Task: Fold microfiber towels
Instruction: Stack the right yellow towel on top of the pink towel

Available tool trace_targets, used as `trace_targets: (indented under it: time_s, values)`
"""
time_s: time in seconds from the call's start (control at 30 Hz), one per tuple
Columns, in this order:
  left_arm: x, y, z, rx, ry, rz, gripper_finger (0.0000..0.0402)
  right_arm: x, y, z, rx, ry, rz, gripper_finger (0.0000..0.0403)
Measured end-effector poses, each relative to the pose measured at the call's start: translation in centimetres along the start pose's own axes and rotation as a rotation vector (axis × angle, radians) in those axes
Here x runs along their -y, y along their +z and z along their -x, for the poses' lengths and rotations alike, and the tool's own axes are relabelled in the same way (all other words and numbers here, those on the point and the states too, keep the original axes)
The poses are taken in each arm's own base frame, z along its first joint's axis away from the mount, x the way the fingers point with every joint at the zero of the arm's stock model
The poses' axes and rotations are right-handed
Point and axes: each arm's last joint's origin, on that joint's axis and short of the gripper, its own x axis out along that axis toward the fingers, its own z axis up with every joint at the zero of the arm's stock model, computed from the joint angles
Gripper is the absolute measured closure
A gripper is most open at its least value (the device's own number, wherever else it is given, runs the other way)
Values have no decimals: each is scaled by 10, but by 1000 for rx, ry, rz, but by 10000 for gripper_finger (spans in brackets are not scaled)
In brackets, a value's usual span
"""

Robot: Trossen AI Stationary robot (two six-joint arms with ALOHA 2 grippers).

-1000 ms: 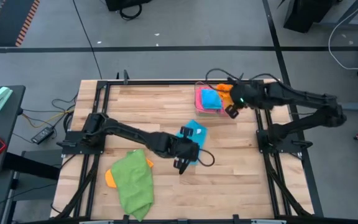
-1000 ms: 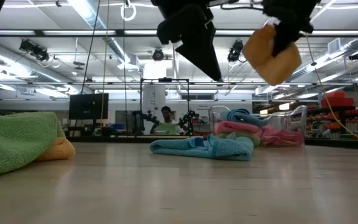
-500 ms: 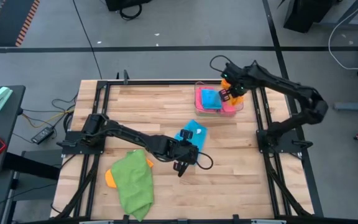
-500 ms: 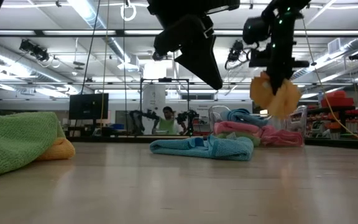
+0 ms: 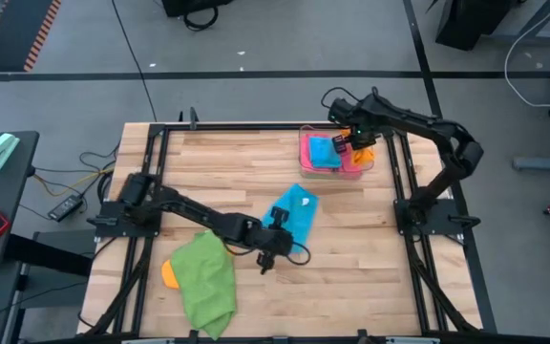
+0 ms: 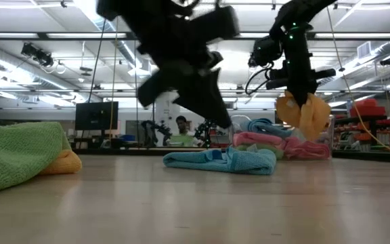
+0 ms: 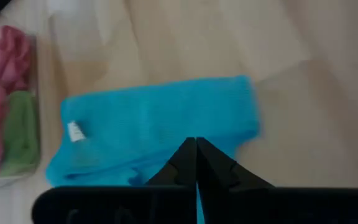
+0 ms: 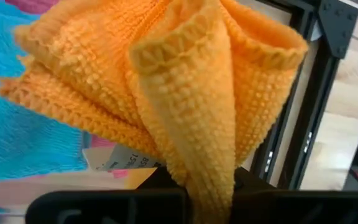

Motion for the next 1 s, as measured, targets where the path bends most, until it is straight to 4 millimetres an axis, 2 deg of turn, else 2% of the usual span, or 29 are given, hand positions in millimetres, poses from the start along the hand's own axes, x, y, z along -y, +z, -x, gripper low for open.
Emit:
trace_targets:
  time_s: [0.17, 0.3, 0.43, 0.63, 0.8, 0.9, 1.0]
  values:
    - [-3, -20, 23, 106, -10, 61, 385, -12, 7, -5, -58, -79, -37, 380]
    - [-6, -37, 43, 162, 6, 91, 375, -25, 7, -17, -134, -171, -8, 379]
    - [-5, -54, 54, 168, 5, 117, 382, -33, 13, -29, -167, -219, -17, 379]
    - [-3, -68, 61, 161, -1, 163, 391, -45, 19, -49, -203, -257, -12, 379]
    - [-3, -68, 60, 161, -4, 192, 378, -53, 25, -70, -234, -270, 10, 377]
    - [-3, -68, 60, 161, -5, 195, 373, -60, 29, -81, -248, -208, 24, 372]
    - [-2, -68, 61, 162, -7, 192, 378, -66, 31, -82, -236, -128, 49, 354]
